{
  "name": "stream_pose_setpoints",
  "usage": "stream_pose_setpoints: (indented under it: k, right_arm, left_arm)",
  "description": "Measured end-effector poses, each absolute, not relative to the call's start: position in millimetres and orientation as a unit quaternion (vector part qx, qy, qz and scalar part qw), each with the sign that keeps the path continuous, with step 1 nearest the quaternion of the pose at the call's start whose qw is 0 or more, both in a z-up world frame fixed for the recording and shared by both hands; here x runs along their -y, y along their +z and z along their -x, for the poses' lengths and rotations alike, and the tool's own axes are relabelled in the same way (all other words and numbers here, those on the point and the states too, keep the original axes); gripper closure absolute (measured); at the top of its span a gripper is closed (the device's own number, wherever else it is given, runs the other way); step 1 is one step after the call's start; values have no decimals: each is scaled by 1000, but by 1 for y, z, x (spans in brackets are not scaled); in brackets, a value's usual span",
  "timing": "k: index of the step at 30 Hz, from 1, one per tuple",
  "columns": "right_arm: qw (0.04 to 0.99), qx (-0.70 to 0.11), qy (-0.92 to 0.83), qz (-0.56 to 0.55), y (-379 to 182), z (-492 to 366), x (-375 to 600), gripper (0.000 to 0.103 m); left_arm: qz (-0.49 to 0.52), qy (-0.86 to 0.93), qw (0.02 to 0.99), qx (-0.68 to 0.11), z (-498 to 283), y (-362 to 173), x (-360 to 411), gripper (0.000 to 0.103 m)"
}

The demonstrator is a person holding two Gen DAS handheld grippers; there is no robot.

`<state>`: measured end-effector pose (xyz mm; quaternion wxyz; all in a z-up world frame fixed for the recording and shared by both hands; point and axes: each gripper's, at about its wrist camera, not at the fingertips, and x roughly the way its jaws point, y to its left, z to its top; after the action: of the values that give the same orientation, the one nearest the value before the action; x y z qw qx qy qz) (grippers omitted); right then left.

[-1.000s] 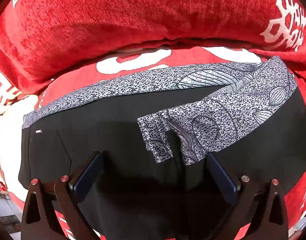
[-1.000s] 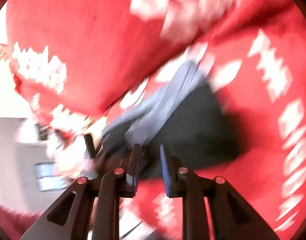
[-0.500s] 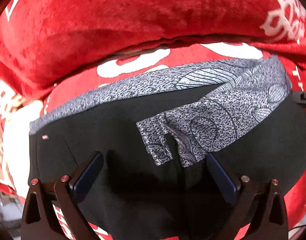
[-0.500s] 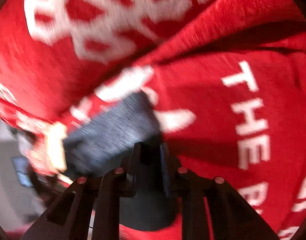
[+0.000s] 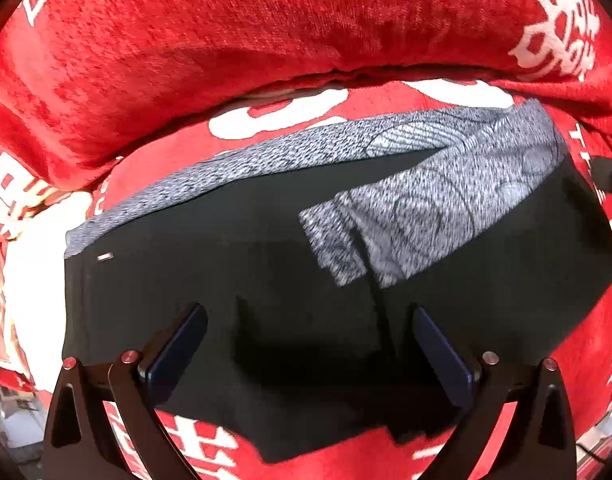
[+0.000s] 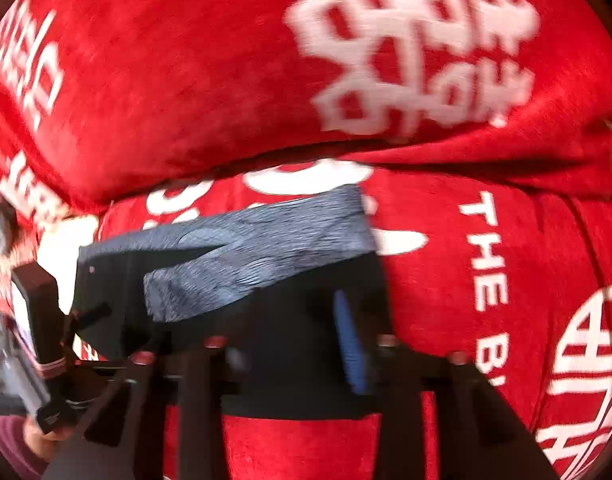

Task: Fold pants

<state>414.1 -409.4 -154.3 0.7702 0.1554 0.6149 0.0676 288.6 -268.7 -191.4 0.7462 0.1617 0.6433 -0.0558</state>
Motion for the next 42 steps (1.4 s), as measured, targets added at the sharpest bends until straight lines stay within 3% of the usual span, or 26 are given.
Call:
stream_pose_setpoints:
  k: [4, 11, 15, 21, 42]
  right_arm:
    - [726, -656, 90, -187, -192, -411, 363, 57]
    - [724, -663, 106, -159, -181, -385, 321, 57]
    - [721, -667, 109, -153, -169, -377, 311, 45]
    - [722, -675, 111, -108, -155, -364, 286, 37]
    - [698, -703, 116, -68, -148, -344, 212, 33]
  left_arm:
    - [-158, -45, 745, -647, -281, -184, 254, 0]
    - [-135, -26, 740, -659, -265, -179, 218, 0]
    - [-111, -20, 740, -663, -254, -173, 200, 0]
    - [-87, -12, 744, -662, -243, -166, 173, 0]
    - [-22, 1, 727, -686, -219, -174, 86, 0]
